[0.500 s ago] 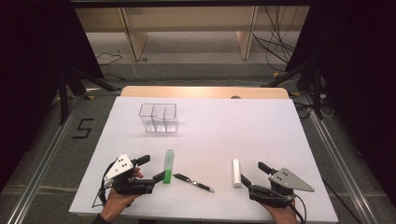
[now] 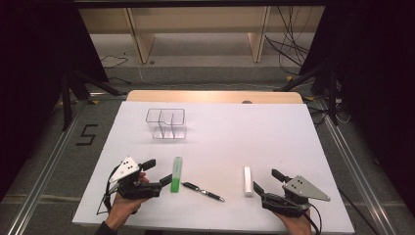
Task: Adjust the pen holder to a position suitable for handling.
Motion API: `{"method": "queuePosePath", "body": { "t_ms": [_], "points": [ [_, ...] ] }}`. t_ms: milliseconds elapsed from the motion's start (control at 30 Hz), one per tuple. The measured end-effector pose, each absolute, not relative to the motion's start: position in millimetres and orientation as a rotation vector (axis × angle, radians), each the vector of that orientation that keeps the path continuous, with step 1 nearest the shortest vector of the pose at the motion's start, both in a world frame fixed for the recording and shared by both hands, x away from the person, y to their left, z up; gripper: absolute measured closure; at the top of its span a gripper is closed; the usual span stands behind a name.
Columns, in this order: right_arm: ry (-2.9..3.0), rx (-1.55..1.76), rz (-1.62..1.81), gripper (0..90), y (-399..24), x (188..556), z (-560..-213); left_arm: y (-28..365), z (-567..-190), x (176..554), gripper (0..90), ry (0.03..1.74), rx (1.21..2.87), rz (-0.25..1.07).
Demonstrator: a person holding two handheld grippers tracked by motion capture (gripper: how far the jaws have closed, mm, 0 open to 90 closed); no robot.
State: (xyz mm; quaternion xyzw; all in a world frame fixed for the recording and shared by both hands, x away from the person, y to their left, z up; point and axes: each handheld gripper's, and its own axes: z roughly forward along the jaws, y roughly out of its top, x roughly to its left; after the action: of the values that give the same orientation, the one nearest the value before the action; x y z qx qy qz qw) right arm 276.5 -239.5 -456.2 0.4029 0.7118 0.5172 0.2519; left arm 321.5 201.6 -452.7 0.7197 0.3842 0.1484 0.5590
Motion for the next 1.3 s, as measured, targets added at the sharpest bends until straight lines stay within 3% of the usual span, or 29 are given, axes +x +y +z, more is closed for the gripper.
{"method": "queuePosePath", "body": {
  "t_ms": [933, 1100, 1300],
  "points": [
    [1.947, 1.1, 1.414, 23.7, -238, 276, -456, 239, -439, 400, 16.5, 1.176, 1.757, 0.453],
    [1.947, 1.099, 1.415, 23.9, -238, 276, -456, 245, -438, 414, 22.9, 1.229, 1.769, 0.511],
    [1.952, 1.097, 1.413, 24.3, -239, 276, -457, 259, -442, 441, 40.7, 1.343, 1.751, 0.549]
  ]
}}
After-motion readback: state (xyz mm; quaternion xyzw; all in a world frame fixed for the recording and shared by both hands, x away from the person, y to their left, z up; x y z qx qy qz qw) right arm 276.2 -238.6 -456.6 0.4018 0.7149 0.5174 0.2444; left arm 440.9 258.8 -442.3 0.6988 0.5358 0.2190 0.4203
